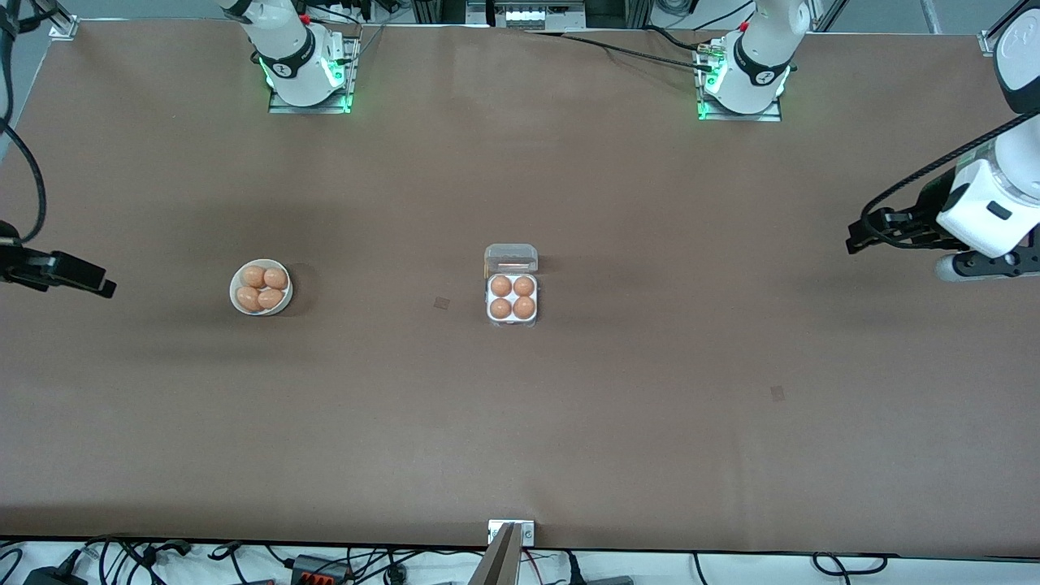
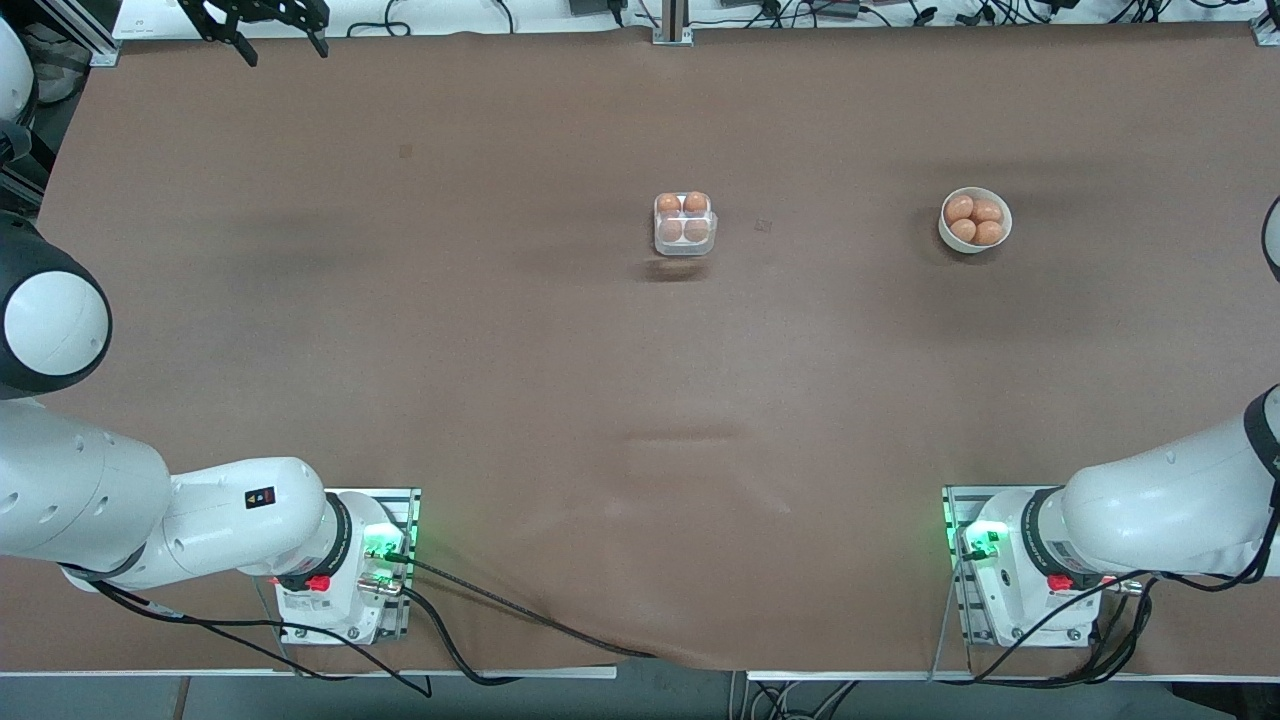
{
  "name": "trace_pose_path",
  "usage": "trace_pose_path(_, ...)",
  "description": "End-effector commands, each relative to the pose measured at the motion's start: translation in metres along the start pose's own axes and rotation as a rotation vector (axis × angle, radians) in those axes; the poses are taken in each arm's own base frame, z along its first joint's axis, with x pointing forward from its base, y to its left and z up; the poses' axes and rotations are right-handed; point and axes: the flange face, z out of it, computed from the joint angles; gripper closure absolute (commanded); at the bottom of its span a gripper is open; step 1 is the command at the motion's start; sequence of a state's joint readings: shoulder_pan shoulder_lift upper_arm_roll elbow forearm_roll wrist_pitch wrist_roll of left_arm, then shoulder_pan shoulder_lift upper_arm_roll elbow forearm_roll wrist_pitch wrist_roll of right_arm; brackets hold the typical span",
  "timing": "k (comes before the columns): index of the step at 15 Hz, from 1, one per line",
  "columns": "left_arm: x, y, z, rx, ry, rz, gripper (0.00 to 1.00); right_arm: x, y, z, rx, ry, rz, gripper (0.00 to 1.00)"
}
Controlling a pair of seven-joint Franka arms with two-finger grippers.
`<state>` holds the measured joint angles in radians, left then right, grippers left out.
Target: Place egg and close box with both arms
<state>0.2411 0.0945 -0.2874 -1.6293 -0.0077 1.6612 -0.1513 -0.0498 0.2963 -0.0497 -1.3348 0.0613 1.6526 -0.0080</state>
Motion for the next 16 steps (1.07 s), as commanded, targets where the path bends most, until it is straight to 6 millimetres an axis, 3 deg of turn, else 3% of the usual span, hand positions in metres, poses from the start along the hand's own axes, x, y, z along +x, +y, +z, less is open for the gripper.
trace_pose_path(1, -0.002, 0.011, -0.009, 0.022, -0.009, 0.011, 0.74, -0.02, -0.009, -0.02, -0.032, -0.023, -0.032, 0.0)
trace_pose_path(2, -0.003, 0.01, -0.01, 0.025, -0.018, 0.01, 0.91, -0.025, -0.009, -0.021, -0.044, -0.028, -0.032, 0.0)
trace_pose_path(3, -0.004, 0.012, -0.01, 0.025, -0.022, 0.013, 0.99, -0.032, -0.011, -0.022, -0.047, -0.029, -0.034, 0.0)
trace_pose_path(6, -0.007, 0.015, -0.008, 0.019, -0.045, 0.021, 1.0, -0.057, -0.009, -0.011, -0.046, -0.026, -0.032, 0.0)
trace_pose_path(10, -0.031, 0.092, -0.001, -0.03, -0.11, 0.161, 1.0, -0.08, -0.008, -0.003, -0.061, 0.009, -0.049, 0.0)
trace_pose_path(14, -0.044, 0.154, 0.025, -0.111, -0.191, 0.218, 1.0, -0.081, -0.01, -0.006, -0.062, 0.009, -0.054, 0.0)
trace_pose_path(16, -0.054, 0.194, 0.043, -0.111, -0.223, 0.246, 0.96, -0.082, -0.01, -0.009, -0.063, 0.0, -0.055, 0.0)
